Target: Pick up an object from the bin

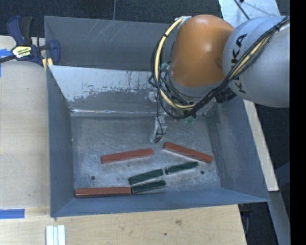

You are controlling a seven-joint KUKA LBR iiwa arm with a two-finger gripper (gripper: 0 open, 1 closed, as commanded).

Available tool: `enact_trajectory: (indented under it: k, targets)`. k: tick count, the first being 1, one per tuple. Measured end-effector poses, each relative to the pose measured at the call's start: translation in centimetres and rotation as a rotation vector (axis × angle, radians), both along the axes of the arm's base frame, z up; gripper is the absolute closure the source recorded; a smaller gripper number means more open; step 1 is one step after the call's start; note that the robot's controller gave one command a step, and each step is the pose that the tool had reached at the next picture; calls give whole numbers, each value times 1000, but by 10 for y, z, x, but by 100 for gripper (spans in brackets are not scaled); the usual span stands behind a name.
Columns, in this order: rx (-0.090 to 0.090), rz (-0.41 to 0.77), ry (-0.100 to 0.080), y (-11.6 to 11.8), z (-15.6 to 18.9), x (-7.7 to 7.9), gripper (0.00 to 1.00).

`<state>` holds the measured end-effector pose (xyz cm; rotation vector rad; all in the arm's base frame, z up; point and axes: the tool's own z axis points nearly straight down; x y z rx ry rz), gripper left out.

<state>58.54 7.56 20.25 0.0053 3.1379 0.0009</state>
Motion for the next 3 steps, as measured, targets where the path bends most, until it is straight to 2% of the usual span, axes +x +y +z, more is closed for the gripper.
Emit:
enact_trajectory:
  k: [1,2,3]
  targets:
    - [0,187,7,13,-131,-19,0]
    - [0,185,-1,13,-128,-17,100]
    - [0,151,-10,22,-11,17,100]
